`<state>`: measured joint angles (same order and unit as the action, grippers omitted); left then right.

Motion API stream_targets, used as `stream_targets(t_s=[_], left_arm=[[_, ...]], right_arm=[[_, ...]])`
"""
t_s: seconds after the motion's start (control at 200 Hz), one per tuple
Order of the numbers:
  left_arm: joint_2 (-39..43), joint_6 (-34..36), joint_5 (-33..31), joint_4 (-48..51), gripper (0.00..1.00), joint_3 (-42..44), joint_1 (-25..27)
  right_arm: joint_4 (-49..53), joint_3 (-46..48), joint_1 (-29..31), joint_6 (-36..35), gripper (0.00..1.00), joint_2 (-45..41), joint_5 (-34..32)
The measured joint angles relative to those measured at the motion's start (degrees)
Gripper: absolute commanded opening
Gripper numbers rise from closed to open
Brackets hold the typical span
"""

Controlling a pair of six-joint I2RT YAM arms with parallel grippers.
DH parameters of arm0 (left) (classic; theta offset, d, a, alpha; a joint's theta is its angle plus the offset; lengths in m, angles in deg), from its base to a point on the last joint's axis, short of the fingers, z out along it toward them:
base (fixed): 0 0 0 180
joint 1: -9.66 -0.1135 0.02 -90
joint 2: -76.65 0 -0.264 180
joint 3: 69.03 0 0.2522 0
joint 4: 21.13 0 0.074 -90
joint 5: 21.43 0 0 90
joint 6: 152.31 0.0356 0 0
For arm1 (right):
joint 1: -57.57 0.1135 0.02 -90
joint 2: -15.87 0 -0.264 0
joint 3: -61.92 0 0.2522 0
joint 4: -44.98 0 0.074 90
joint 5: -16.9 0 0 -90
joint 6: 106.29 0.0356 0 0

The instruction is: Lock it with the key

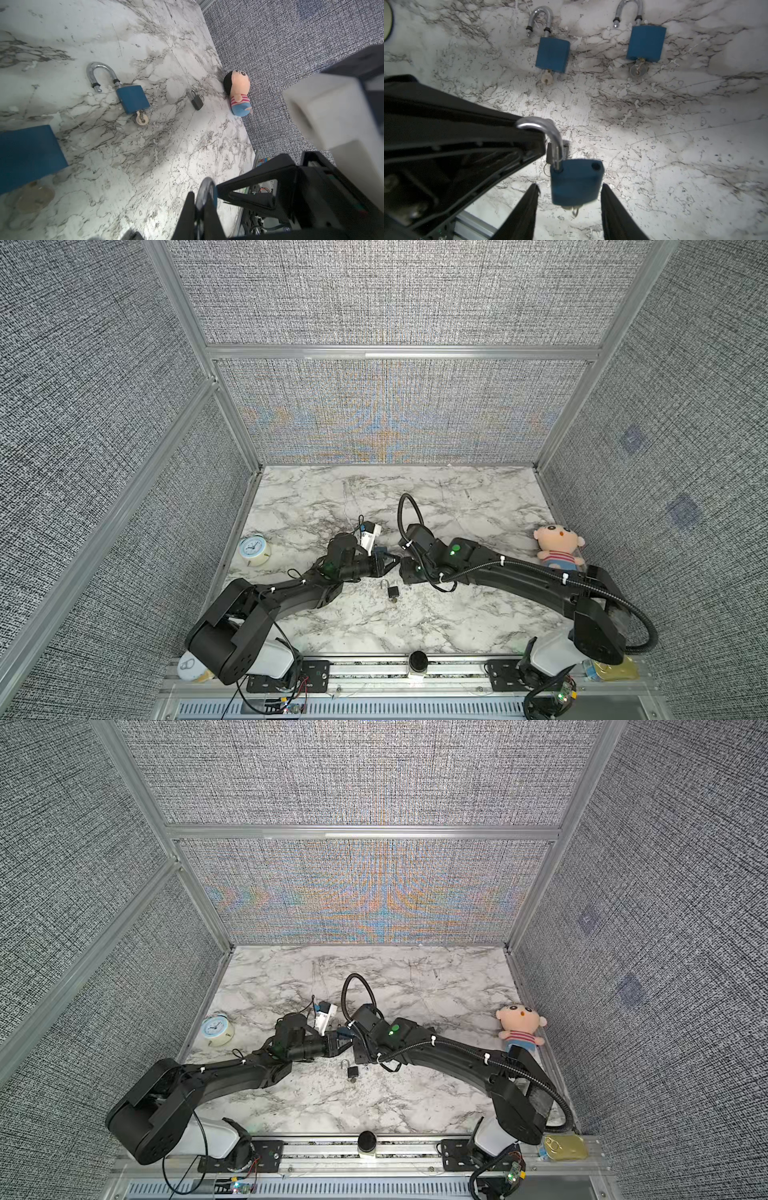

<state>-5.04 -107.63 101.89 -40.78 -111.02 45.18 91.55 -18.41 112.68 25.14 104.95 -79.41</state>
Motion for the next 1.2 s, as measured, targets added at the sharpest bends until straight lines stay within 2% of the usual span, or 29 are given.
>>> stream_targets(t_s=[0.295,0.51,0.715,0.93,1.201], left_arm=[[5.3,-4.0,-2.3,1.8,0.0,-0.9,0.0],[11.0,-5.7,-6.9,5.8,0.0,-3.6,0.0],[15.4,-7.2,-11.4,10.2,0.0,-5.9,0.0],[16.2,-7.6,-14.1,14.2,0.0,-8.3,0.1],[14.2,-8.7,-16.6,15.6,0.0,-11.3,0.4]], right_arm=[[-4.5,4.0,-0.5,-1.1,0.56,-7.1,0.2],[-8.7,8.3,-0.7,-2.6,0.56,-15.3,0.2],[-11.4,11.4,-0.3,-4.7,0.56,-19.5,-0.6],[-14.6,12.1,-0.3,-8.0,0.56,-20.0,-1.4],[-20.3,9.2,-0.3,-13.0,0.56,-14.1,-5.1]])
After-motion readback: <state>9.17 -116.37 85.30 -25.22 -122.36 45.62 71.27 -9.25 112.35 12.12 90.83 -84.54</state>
